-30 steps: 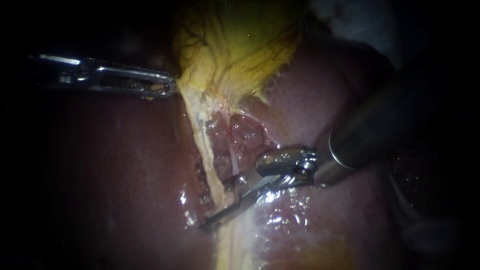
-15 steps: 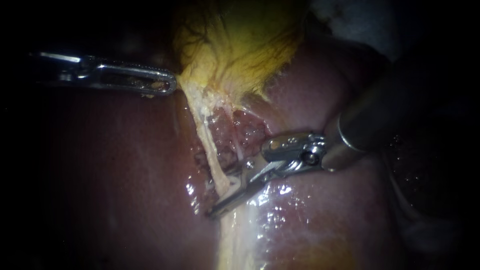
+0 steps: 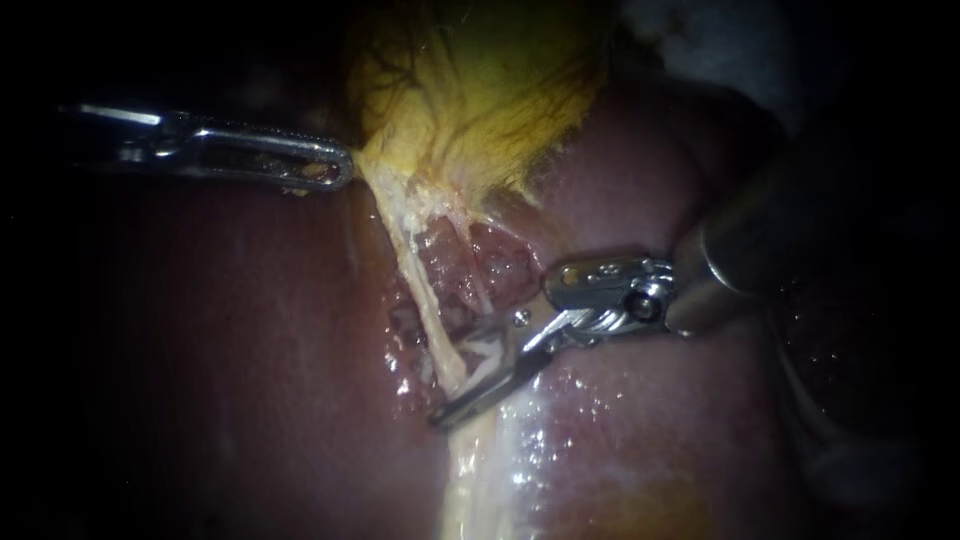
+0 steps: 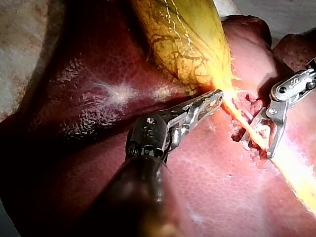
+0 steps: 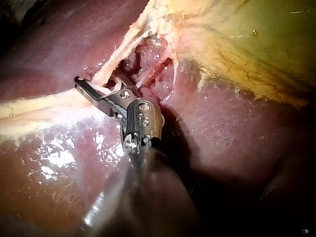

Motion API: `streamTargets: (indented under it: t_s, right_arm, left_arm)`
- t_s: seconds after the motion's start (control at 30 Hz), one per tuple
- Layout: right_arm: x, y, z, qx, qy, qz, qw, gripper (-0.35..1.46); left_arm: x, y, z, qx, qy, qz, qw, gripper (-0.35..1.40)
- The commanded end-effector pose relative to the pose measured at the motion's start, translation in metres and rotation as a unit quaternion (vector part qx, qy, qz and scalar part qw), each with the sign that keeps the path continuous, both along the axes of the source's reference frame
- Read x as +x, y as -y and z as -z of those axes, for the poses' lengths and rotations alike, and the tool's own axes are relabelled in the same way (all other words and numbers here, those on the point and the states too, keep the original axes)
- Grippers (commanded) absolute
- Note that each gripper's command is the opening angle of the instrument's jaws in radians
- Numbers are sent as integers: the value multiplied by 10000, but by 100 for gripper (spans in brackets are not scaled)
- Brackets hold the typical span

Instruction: Clipping first clip left tube

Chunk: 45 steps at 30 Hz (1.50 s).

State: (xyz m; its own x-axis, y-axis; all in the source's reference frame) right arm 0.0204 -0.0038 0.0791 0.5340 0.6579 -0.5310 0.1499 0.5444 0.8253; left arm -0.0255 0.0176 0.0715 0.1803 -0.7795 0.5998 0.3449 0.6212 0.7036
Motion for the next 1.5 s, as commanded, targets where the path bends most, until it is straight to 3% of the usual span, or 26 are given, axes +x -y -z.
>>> streamTargets:
  t_s: [0.03,0.23,0.37,0.6,0.77,0.87,1.1,1.33,1.5]
  right_arm:
    - [0,0,0,52,-80,24,10000,58]
    - [7,-1,-1,598,-709,96,9956,55]
    - [16,-1,-2,1055,-1180,108,9873,55]
    - [39,1,-3,1629,-1644,223,9726,58]
    - [44,14,9,1788,-1595,-27,9709,58]
    - [46,27,22,1857,-1580,-50,9698,58]
    - [48,48,42,1923,-1630,181,9675,55]
    - [43,46,38,1914,-1622,225,9678,53]
    - [39,50,31,1893,-1657,459,9668,47]
  left_arm:
    - [0,0,0,0,1,-2,10000,-35]
    - [0,0,0,0,1,-1,10000,-35]
    - [0,0,0,0,1,-1,10000,-35]
    - [-2,0,0,0,-2,3,10000,-35]
    - [-3,-1,0,0,-3,5,10000,-35]
    - [-3,-1,0,0,-4,6,10000,-35]
    - [-4,-1,0,0,-5,9,10000,-35]
    - [-4,-1,0,1,-4,8,10000,-35]
    - [-4,-1,0,1,-4,8,10000,-35]
